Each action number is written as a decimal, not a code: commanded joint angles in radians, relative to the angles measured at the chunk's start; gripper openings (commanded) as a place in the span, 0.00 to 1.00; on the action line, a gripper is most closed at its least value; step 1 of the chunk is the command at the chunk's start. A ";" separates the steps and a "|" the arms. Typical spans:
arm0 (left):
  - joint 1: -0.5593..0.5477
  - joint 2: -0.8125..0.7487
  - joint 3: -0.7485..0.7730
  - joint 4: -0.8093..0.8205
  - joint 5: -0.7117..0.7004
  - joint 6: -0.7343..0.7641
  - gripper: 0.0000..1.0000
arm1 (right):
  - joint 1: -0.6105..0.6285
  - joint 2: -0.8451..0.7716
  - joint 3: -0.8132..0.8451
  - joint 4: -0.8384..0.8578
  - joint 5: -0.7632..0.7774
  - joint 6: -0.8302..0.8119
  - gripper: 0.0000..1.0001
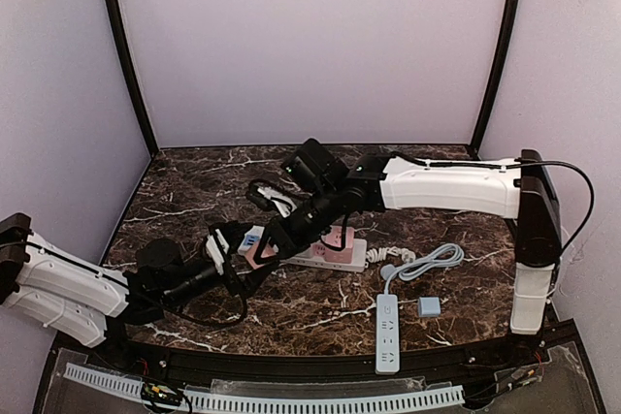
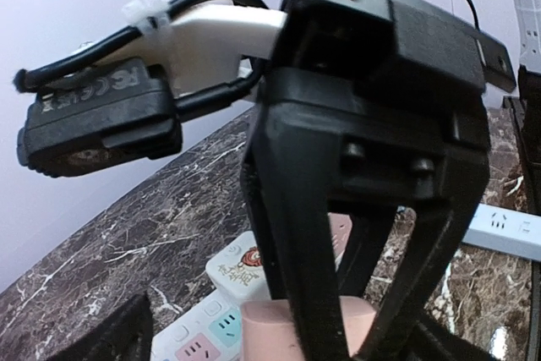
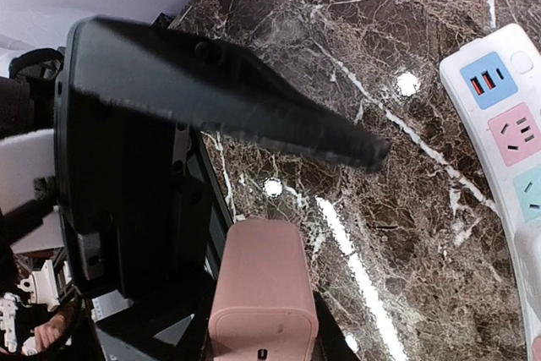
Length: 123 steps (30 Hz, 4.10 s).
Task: Insert the plug
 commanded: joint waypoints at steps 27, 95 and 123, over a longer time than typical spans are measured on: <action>-0.002 -0.583 -0.006 -0.725 -0.662 -0.583 0.99 | -0.010 0.202 0.482 -0.435 0.585 -0.612 0.00; 0.002 -0.484 0.005 -0.707 -0.741 -0.570 0.96 | -0.032 0.547 0.596 -0.587 0.390 -0.849 0.00; 0.003 -0.531 -0.008 -0.727 -0.753 -0.576 0.96 | 0.114 0.520 0.459 -0.668 0.479 -0.931 0.00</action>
